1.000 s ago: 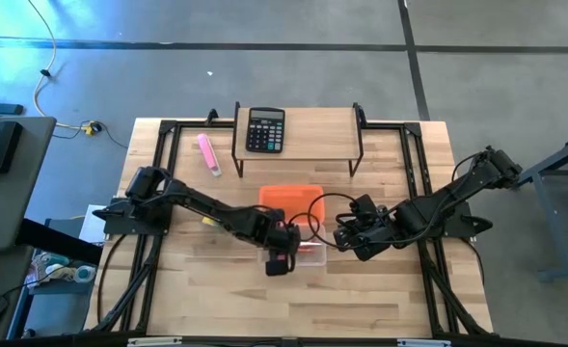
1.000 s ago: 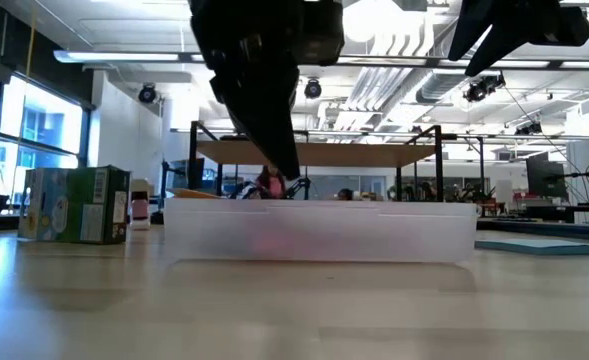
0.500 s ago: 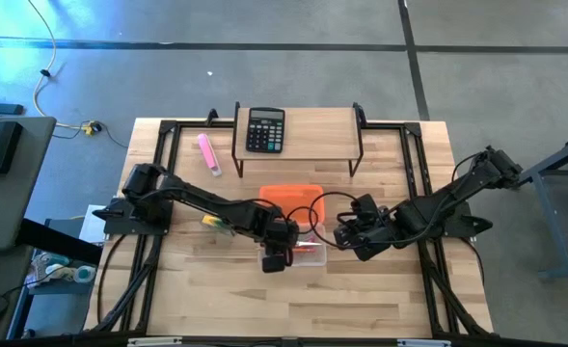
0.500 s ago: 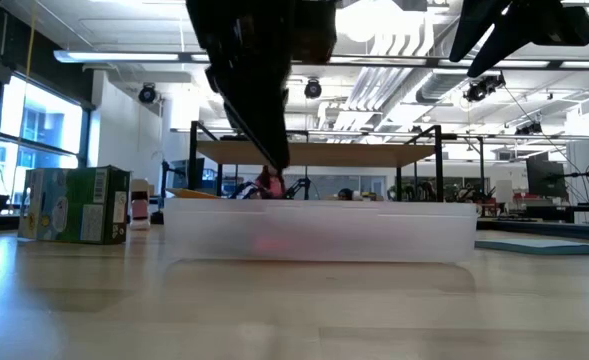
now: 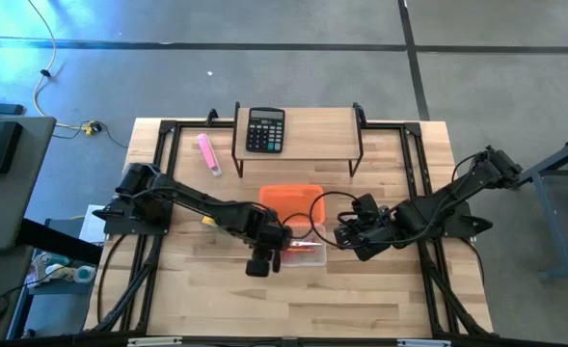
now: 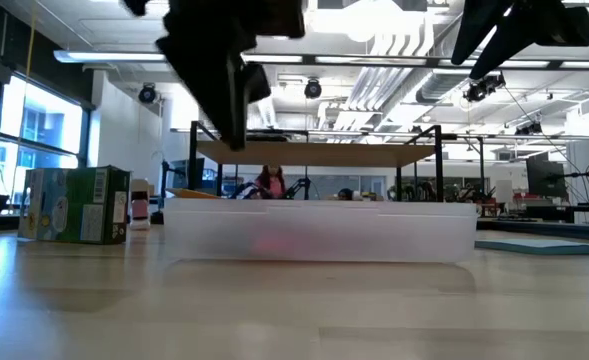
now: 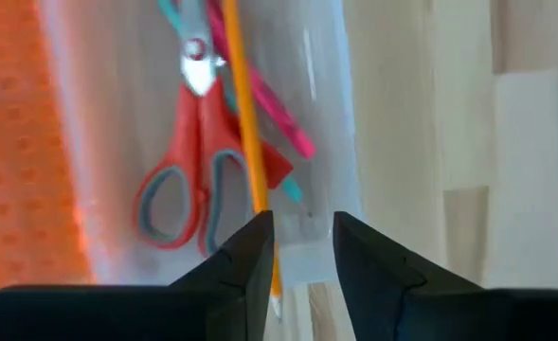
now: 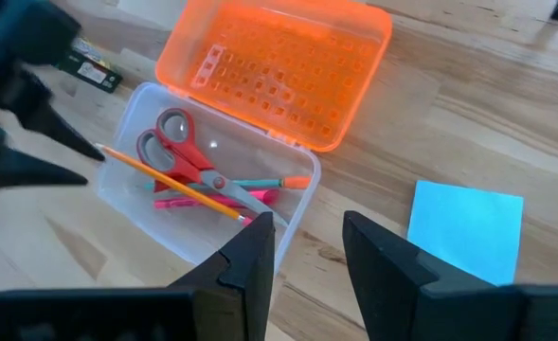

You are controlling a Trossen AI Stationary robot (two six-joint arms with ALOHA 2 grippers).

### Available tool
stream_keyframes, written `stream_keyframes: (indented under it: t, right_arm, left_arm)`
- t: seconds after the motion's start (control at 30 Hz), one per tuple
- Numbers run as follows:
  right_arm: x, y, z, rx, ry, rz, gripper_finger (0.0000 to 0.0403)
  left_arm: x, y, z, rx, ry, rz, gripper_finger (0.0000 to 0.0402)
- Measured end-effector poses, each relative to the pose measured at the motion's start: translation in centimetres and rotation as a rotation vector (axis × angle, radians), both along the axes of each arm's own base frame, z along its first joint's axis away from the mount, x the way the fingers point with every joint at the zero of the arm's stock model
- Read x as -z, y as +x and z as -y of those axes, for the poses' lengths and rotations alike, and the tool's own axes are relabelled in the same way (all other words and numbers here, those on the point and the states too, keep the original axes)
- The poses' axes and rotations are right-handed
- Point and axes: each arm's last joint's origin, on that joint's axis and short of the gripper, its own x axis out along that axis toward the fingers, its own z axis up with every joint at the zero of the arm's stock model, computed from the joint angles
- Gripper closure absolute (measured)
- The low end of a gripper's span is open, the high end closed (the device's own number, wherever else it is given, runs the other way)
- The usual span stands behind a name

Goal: Pack school essentials
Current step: Put the yellow pencil into the orange supply box

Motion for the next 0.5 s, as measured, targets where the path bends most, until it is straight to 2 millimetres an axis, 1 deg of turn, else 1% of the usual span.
stream_keyframes:
  t: [0.07,0.33,0.4,0.5]
  right_arm:
    - [0.0,0.0,0.0,0.010,0.004,0.001,0.0286]
    - [0.0,0.0,0.0,0.014,-0.003,0.003,0.0286]
    - [0.0,0.0,0.0,0.014,-0.003,0.003,0.0286]
    - [0.0,0.0,0.0,0.014,-0.003,0.003,0.0286]
  left_arm:
    - [0.7,0.2,0.1,0.021,0.004,-0.019,0.0290]
    - [2.0,0.6,-0.3,0.015,0.029,-0.049,0.0232]
    - [2.1,0.6,-0.3,-0.001,0.021,-0.056,0.0225]
    - [2.7,0.7,-0.4,-0.007,0.024,-0.074,0.0224]
